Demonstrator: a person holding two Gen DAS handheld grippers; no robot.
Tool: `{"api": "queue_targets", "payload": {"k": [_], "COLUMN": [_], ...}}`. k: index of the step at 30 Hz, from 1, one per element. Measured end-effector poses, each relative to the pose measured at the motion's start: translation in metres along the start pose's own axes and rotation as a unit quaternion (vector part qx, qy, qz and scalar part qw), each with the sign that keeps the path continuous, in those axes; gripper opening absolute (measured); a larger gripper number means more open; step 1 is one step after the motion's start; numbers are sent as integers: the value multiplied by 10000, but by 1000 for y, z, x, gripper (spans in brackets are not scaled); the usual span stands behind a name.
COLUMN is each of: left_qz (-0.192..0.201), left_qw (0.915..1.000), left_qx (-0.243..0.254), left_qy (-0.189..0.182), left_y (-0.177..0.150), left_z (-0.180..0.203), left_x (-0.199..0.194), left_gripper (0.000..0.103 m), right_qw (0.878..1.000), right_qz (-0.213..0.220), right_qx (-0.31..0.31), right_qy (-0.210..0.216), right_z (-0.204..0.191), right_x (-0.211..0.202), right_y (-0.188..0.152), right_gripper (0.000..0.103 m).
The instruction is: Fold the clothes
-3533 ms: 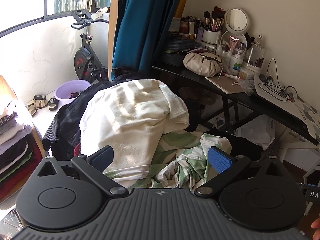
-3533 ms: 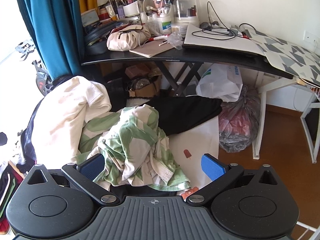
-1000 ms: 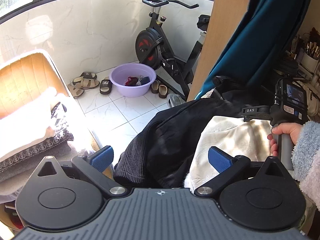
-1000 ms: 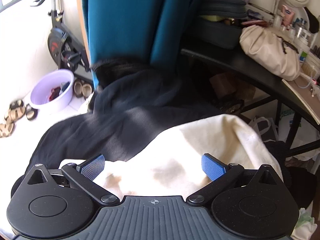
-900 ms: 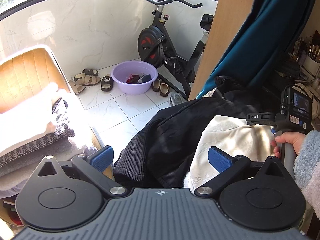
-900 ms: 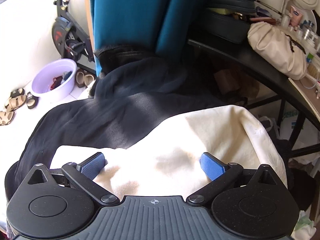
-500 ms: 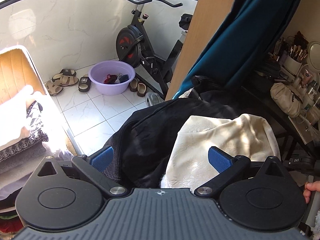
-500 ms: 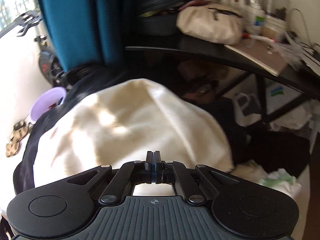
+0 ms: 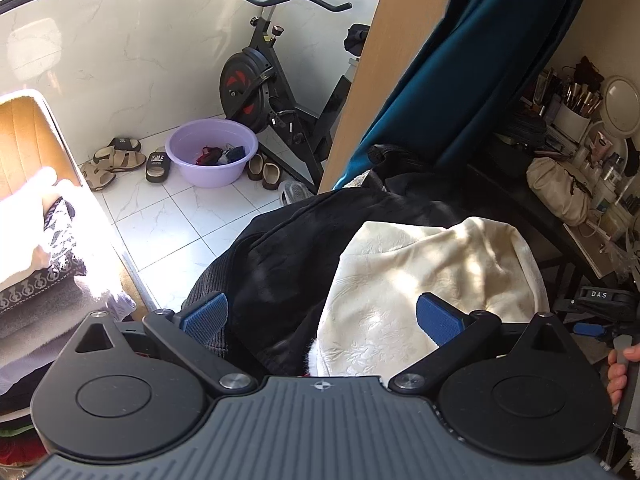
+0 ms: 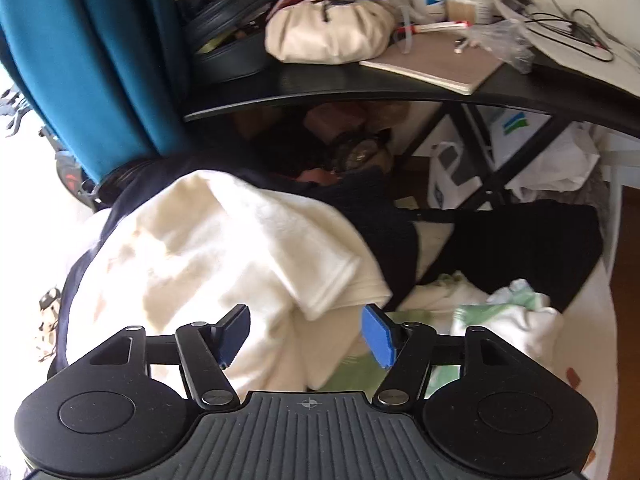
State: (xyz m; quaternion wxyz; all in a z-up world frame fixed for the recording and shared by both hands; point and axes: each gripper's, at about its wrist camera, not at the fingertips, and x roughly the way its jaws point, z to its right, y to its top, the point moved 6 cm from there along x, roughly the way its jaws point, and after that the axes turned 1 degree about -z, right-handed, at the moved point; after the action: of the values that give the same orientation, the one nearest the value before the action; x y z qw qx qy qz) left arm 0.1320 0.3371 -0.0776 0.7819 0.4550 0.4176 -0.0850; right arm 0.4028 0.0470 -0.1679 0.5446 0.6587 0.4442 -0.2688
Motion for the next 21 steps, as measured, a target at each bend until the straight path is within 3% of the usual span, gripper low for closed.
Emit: {"api": "queue_targets", "payload": {"k": [6,10,15,21], "left_qz": [218,354,280,163], "left_qw": [9984,9967,9976,9986], "left_qx": [-139,-149,-82,34], "left_qy": [497,719,632,510], "left_y": [7,10,23,39], "left_z": [-13,-24,-44,-70], "left_x": [-10,-13,4,25], "left_gripper": [103,103,103,103], "right_qw": [9975,9966,9939,9844], "right_qz": [-375,-602,-669,-1011], "right_qx": [-445,-459,-809,-742], "right_qy": [394,328,-342,-1231], "right_z": [-93,-142,-188,-208], "right_x": [45,70,102,148], "right_y": [33,53,63,57], "right_gripper": [68,72,74,75]}}
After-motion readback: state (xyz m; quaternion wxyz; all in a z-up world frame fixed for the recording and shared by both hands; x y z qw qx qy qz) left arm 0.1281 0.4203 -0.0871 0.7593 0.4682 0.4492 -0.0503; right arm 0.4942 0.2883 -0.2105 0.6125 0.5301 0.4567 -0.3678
